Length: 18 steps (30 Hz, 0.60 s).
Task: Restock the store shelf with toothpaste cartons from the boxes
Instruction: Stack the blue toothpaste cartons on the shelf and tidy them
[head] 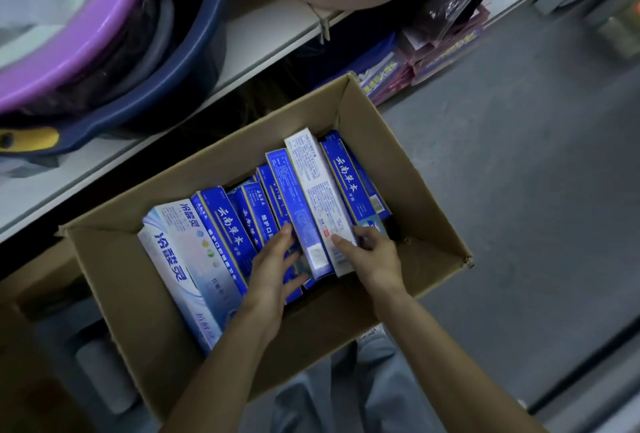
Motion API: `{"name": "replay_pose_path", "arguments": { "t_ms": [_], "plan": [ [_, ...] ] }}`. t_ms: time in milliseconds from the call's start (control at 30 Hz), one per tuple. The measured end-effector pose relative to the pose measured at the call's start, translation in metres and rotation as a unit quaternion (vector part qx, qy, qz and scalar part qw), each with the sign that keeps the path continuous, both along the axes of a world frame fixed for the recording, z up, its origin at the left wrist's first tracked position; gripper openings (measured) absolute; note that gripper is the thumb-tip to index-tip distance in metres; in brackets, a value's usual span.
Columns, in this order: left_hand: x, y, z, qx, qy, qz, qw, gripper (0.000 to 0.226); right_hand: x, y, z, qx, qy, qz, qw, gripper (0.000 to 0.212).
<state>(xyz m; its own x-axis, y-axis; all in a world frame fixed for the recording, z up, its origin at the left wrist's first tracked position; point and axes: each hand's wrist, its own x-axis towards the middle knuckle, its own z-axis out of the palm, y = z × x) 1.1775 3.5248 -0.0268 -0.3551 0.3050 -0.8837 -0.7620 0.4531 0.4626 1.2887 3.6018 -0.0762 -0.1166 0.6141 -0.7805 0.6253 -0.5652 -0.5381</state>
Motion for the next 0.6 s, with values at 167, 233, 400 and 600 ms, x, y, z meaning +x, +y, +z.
{"name": "replay_pose_path", "arguments": {
  "t_ms": [167,233,400,600],
  "plan": [
    [0.001,-0.010,0.005,0.013,0.007,0.018,1.000,0.013,-0.001,-0.015,0.017,-0.035,0.084,-0.014,0.996,0.034],
    [-0.002,-0.013,0.008,0.020,0.012,0.011,1.000,0.016,-0.001,-0.022,0.025,-0.045,0.123,-0.011,0.991,0.037],
    [-0.010,-0.016,0.013,0.010,0.043,-0.007,0.999,0.012,-0.002,-0.026,0.046,-0.033,0.157,-0.047,0.986,0.047],
    [-0.023,-0.027,0.032,0.046,-0.016,0.020,0.999,0.048,-0.006,-0.053,0.067,0.012,0.159,0.002,0.987,0.063]
  ]
}}
